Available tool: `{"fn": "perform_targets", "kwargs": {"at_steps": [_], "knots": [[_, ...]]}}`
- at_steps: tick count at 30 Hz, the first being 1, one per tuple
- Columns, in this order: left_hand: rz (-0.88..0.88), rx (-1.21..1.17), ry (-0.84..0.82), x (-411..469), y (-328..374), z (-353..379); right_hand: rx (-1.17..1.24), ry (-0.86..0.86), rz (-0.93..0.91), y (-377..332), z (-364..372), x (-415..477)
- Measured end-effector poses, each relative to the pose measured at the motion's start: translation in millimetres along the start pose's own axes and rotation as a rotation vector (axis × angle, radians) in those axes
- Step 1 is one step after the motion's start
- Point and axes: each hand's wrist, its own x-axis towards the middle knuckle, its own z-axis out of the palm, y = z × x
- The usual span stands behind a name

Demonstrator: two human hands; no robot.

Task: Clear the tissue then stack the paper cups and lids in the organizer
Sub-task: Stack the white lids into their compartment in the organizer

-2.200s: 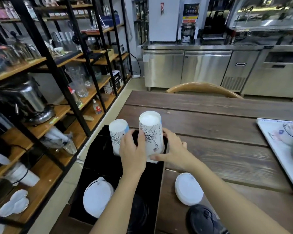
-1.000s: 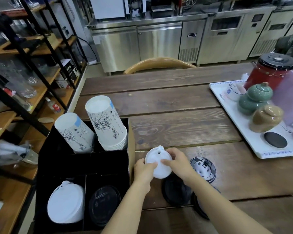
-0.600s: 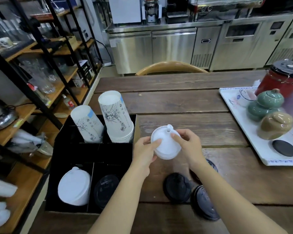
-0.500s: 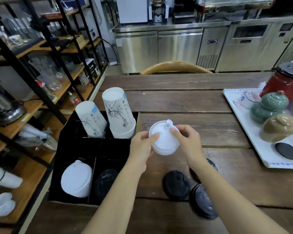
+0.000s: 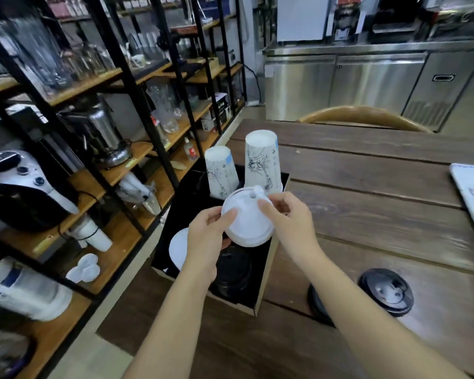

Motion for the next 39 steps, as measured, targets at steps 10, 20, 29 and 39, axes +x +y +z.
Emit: {"fn": "perform_targets", "kwargs": {"at_steps": [10,20,29,39], "knots": [[-0.002,0.061,0.152,49,-9,-96,-0.185,-0.250,0.043,8,104,22],[-0.114,0.170,0.129,83,-50,-136,-0.503,-0.250,0.099,41,148,17],[-0.073,0.389,0.086,85,-56,-140,-0.774,-0.332,0.049,46,149,19],[-0.034,0.575,0.040,82,-53,-141,-0.962,-0.397,0.045,44,152,22]]}}
